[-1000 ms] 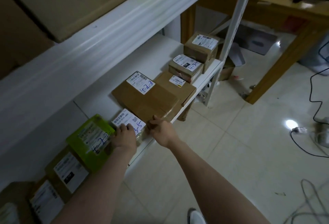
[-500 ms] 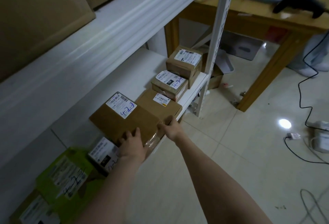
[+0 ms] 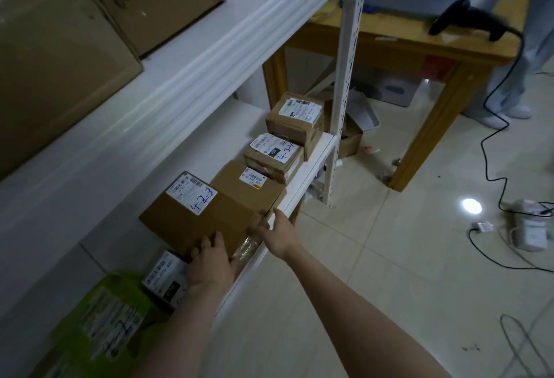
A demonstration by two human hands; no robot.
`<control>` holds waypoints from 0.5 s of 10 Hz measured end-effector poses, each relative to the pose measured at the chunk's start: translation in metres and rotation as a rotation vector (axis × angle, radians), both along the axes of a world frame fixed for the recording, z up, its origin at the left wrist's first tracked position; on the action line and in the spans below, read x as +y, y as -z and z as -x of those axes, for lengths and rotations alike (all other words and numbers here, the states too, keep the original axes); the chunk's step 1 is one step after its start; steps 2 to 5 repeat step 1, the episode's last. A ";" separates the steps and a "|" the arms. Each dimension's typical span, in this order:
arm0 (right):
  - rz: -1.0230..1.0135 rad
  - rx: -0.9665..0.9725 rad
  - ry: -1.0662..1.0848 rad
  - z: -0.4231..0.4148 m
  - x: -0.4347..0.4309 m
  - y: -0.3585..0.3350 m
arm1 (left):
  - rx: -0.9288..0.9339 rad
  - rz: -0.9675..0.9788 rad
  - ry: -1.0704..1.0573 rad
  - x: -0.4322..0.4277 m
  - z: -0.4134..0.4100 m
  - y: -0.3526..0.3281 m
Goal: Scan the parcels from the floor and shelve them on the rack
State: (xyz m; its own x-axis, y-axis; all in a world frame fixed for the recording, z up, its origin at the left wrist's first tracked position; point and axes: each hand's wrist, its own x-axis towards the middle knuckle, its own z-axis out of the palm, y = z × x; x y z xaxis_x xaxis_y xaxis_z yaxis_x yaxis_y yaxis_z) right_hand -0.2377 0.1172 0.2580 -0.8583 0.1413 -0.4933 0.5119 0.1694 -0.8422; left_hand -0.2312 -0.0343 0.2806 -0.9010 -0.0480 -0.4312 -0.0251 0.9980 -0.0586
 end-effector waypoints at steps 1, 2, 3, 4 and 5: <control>-0.012 0.064 0.074 -0.032 0.009 -0.027 | 0.097 -0.063 0.060 0.000 -0.016 -0.015; -0.012 0.064 0.074 -0.032 0.009 -0.027 | 0.097 -0.063 0.060 0.000 -0.016 -0.015; -0.012 0.064 0.074 -0.032 0.009 -0.027 | 0.097 -0.063 0.060 0.000 -0.016 -0.015; -0.012 0.064 0.074 -0.032 0.009 -0.027 | 0.097 -0.063 0.060 0.000 -0.016 -0.015; -0.012 0.064 0.074 -0.032 0.009 -0.027 | 0.097 -0.063 0.060 0.000 -0.016 -0.015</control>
